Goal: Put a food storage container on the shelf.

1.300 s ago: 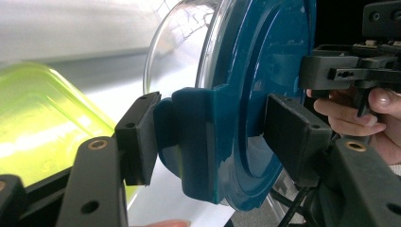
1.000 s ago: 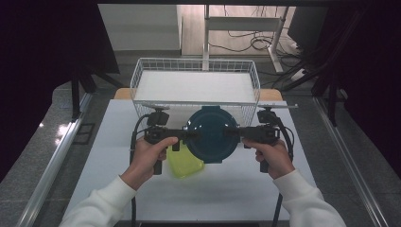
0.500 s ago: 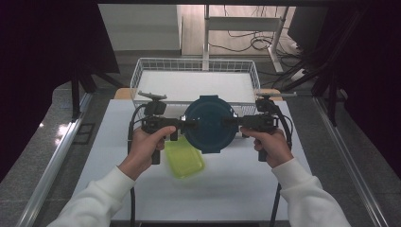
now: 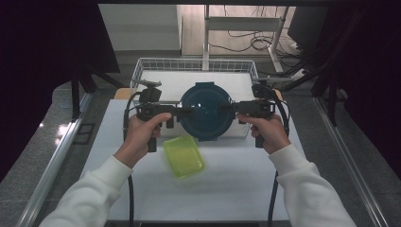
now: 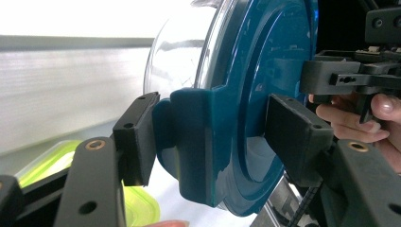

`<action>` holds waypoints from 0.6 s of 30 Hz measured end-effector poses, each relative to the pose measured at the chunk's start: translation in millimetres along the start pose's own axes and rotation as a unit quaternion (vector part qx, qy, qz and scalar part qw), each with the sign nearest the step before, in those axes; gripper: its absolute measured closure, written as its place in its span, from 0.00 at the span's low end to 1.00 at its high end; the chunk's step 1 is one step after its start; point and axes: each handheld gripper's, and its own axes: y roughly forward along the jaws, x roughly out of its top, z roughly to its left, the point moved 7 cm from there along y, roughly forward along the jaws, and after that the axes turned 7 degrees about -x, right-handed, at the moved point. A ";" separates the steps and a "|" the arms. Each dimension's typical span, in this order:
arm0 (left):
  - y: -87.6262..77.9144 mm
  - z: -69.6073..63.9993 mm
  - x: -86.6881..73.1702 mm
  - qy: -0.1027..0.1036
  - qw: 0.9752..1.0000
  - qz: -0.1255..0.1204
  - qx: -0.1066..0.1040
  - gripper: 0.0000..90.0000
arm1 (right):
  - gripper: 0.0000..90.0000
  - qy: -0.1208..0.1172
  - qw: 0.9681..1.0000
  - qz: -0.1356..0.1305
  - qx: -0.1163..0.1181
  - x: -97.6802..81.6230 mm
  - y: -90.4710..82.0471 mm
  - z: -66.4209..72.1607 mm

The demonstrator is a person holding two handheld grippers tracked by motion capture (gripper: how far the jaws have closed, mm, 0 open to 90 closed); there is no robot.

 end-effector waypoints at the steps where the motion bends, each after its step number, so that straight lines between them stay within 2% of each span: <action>1: 0.0 0.0 0.0 0.000 1.000 0.000 0.000 0.42 | 0.40 0.000 1.000 0.001 -0.001 1.5 0.2 0.4; 18: -8.7 1.7 34.4 0.012 1.000 -0.011 0.012 0.42 | 0.40 -0.008 1.000 -0.007 0.010 33.3 7.3 4.1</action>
